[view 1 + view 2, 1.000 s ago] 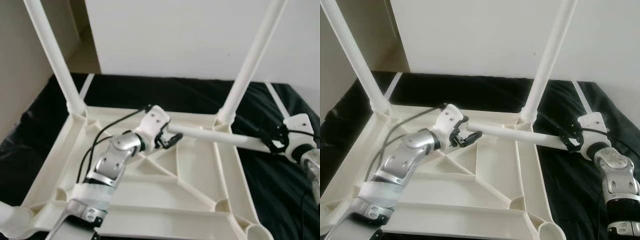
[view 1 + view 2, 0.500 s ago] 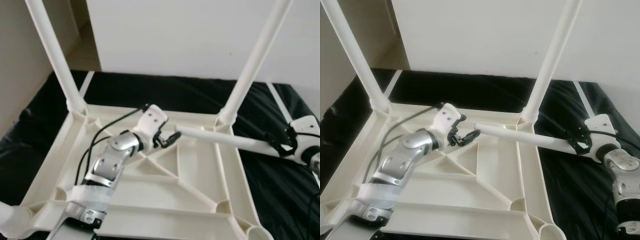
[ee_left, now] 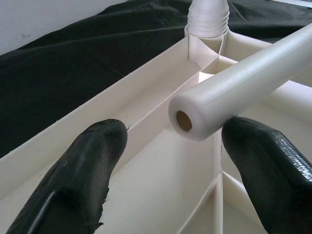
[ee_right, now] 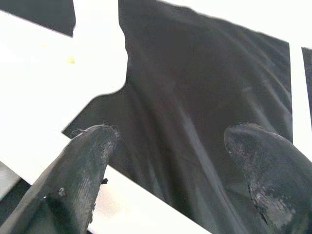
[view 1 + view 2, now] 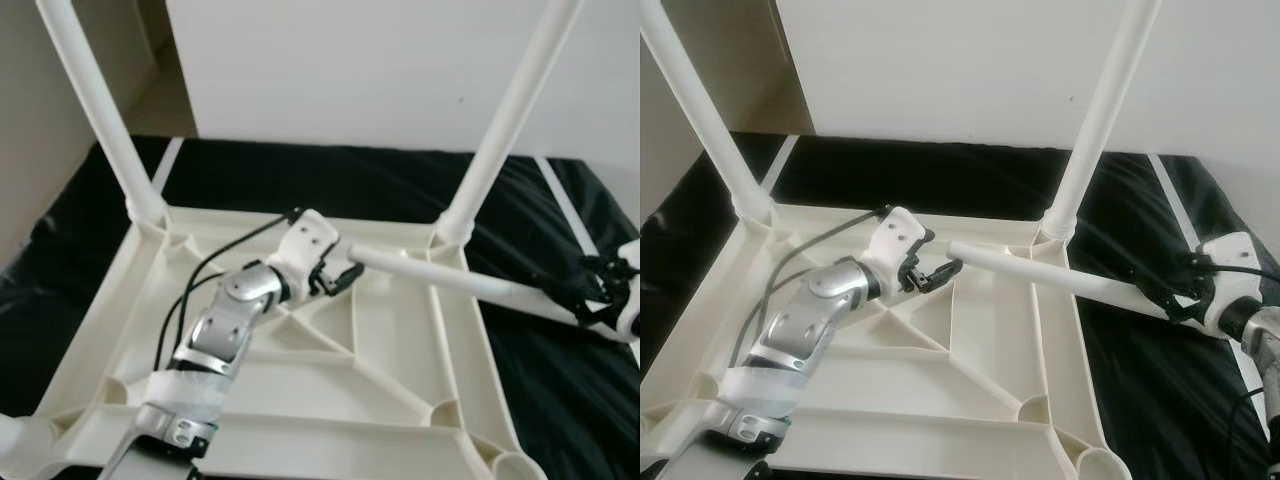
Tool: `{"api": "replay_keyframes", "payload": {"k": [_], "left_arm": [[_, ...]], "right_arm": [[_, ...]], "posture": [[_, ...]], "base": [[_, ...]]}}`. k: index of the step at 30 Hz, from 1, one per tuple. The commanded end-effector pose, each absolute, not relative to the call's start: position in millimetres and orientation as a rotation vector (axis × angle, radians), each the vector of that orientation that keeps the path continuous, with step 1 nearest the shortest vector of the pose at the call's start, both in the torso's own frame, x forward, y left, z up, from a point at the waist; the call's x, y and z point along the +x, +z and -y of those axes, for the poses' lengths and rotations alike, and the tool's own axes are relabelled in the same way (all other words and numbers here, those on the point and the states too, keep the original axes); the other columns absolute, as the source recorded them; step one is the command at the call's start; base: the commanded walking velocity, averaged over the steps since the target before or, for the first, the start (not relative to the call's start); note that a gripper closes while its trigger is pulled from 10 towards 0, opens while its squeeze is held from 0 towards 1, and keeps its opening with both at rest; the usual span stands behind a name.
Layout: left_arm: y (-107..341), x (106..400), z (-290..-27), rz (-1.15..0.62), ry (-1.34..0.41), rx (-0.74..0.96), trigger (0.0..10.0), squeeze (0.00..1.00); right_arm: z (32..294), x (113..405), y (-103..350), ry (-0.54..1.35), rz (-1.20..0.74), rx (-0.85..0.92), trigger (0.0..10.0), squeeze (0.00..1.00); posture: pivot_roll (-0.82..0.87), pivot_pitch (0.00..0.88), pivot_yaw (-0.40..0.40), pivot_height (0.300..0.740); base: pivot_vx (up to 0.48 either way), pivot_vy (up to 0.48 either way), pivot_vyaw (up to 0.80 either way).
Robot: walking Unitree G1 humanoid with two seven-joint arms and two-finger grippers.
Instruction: Building children table
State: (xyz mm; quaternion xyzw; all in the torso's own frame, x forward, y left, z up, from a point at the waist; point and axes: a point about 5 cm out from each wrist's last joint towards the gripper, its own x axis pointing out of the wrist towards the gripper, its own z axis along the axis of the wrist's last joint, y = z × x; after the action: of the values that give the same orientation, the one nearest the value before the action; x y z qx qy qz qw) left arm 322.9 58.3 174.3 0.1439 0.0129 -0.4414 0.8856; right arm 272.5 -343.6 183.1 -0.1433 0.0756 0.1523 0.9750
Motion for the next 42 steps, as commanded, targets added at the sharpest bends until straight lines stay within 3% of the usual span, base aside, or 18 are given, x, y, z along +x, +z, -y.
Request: {"api": "replay_keyframes", "payload": {"k": [1,10,19,25,32,42], "left_arm": [[173,329,-62,-0.029,-0.804,0.301,10.0,0.00],[175,330,-60,-0.021,-0.808,0.302,10.0,0.00],[176,330,-57,-0.015,-0.825,0.299,10.0,0.00],[176,331,-56,-0.013,-0.828,0.300,10.0,0.00],[181,337,-52,0.018,-0.803,0.313,10.0,0.00],[192,337,-50,0.124,-0.880,0.396,10.0,0.00]], "right_arm": [[349,268,184,0.286,-0.144,-0.248,10.0,0.00],[350,256,170,0.328,-0.200,-0.200,10.0,0.00],[351,244,143,0.380,-0.275,-0.007,10.0,0.00],[345,241,134,0.417,-0.309,-0.010,10.0,0.00],[321,246,151,0.506,-0.179,-0.043,10.0,0.00],[317,251,159,0.521,-0.145,-0.052,10.0,0.00]], "posture": [[-0.04,0.102,-0.013,0.740],[-0.05,0.099,-0.005,0.740],[-0.05,0.088,0.009,0.740],[-0.05,0.081,0.009,0.740],[-0.06,0.069,0.006,0.740],[-0.05,0.059,-0.003,0.740]], "base": [[0.000,0.000,0.00],[0.000,0.000,0.00],[0.000,0.000,0.00],[0.000,0.000,0.00],[0.000,0.000,0.00],[0.000,0.000,0.00]]}}
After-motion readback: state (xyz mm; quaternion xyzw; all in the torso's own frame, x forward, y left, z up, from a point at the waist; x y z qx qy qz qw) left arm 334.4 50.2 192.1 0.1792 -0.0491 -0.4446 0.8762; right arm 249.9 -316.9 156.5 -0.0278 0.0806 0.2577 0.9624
